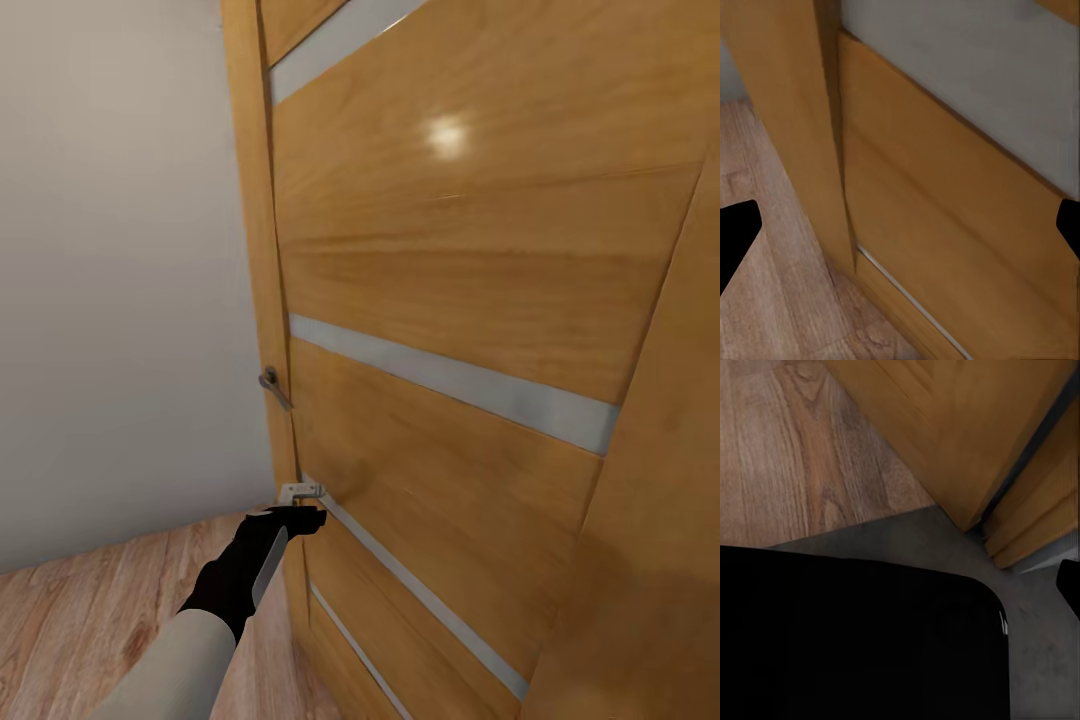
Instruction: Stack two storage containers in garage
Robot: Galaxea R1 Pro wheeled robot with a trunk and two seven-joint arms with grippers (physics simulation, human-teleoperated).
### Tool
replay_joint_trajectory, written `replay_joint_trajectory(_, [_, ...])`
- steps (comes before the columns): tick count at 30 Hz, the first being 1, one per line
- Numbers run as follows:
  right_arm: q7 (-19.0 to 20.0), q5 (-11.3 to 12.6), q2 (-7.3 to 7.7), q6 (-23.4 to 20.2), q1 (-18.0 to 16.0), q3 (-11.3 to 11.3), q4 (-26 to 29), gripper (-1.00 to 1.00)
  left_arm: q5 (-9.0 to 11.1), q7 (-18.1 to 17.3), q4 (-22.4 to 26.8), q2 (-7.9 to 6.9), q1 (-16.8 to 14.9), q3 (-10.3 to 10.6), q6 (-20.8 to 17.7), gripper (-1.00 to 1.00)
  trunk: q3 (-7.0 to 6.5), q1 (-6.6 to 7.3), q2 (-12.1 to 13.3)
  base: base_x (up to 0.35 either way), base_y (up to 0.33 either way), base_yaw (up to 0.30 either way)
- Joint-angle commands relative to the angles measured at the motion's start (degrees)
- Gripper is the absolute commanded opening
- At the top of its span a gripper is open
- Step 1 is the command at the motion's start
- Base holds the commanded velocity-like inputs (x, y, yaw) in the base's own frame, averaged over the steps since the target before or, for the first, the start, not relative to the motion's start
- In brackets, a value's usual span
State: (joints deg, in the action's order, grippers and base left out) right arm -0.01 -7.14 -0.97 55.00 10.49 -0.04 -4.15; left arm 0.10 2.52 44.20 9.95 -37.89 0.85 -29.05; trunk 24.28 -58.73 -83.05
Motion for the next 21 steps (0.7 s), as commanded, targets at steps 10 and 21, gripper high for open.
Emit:
replay_joint_trajectory(10, [0.0,-0.2,0.00,0.2,0.0,0.0,-0.1,1.00,1.8,-0.1,0.1,0.05,0.0,0.2,-0.2,1.00,0.05,0.00,0.0,0.000,0.000,-0.264])
replay_joint_trajectory(21, [0.0,-0.2,0.00,0.2,0.0,0.0,-0.1,1.00,1.8,-0.1,0.1,0.05,0.0,0.2,-0.2,1.00,0.05,0.00,0.0,0.000,0.000,-0.241])
